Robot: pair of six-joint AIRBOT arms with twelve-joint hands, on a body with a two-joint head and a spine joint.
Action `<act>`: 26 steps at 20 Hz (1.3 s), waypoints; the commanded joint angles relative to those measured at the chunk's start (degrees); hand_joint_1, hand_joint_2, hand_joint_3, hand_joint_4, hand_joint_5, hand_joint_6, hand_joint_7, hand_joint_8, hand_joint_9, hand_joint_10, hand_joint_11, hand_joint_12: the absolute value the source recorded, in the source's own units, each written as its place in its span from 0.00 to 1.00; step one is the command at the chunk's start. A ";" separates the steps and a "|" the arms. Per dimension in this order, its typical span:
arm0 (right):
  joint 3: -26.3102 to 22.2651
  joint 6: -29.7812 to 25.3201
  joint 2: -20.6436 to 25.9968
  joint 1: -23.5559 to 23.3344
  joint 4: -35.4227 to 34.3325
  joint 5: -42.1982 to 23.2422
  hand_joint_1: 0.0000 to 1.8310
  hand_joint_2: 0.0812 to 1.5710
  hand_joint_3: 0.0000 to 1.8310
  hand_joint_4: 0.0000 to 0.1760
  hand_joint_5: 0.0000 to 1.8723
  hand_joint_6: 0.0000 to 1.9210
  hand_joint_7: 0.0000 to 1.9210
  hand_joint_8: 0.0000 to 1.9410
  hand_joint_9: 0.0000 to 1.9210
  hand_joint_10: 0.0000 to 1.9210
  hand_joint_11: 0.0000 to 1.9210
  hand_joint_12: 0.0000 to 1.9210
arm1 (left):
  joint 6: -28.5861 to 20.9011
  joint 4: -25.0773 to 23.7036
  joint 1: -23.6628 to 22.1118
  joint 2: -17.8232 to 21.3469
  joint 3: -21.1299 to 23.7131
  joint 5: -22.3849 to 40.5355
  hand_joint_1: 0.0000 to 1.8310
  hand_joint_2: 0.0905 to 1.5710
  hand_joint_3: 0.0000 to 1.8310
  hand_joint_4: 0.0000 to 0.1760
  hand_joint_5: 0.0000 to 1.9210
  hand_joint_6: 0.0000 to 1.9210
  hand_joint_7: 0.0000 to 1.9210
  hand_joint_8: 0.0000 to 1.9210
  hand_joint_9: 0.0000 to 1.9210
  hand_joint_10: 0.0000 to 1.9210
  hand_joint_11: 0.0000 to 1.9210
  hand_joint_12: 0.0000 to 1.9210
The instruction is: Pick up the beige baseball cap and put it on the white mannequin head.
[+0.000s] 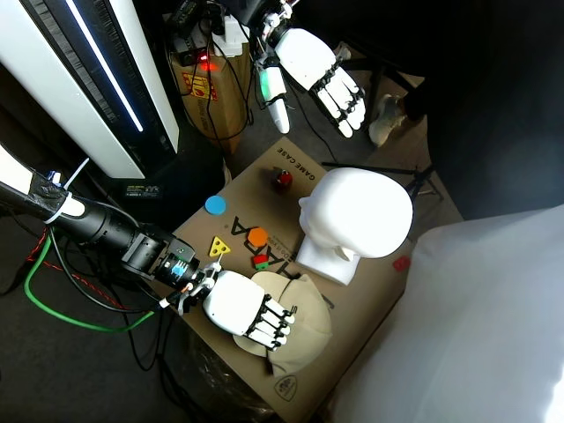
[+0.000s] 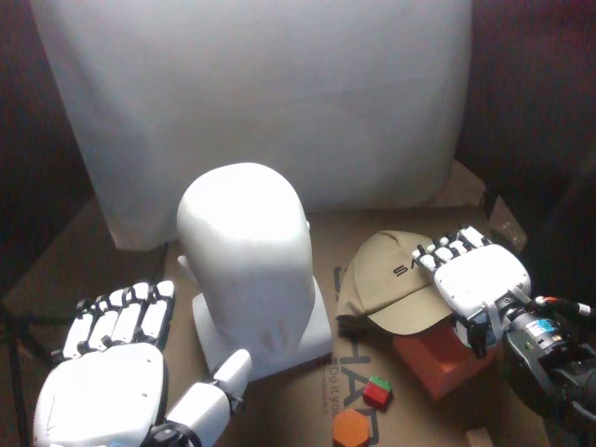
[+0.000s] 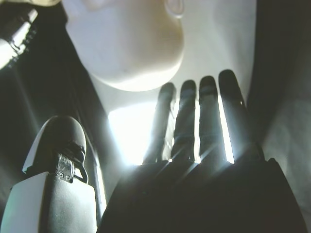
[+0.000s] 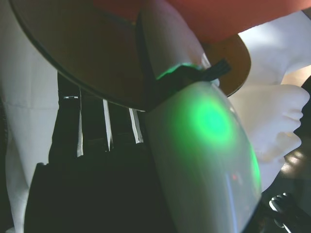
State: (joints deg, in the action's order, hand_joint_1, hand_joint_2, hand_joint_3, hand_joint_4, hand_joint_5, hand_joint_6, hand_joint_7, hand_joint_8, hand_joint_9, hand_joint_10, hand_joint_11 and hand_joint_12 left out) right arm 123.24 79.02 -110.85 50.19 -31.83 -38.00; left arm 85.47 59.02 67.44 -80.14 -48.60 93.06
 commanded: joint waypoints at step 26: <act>5.23 1.68 -0.40 -2.58 9.56 -39.05 0.75 0.72 0.00 0.00 0.44 0.56 0.49 0.52 0.45 0.73 0.42 0.78 | -15.63 3.08 -3.34 -1.91 -9.04 2.95 0.00 0.71 0.00 0.00 0.08 0.00 0.08 0.00 0.08 0.00 0.00 0.29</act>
State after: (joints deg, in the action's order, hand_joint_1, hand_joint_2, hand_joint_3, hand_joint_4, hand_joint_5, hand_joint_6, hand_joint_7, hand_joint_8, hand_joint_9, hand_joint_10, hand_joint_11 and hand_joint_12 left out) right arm 127.87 80.12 -111.74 47.72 -22.17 -69.56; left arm 70.32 65.56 64.51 -81.97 -57.36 90.48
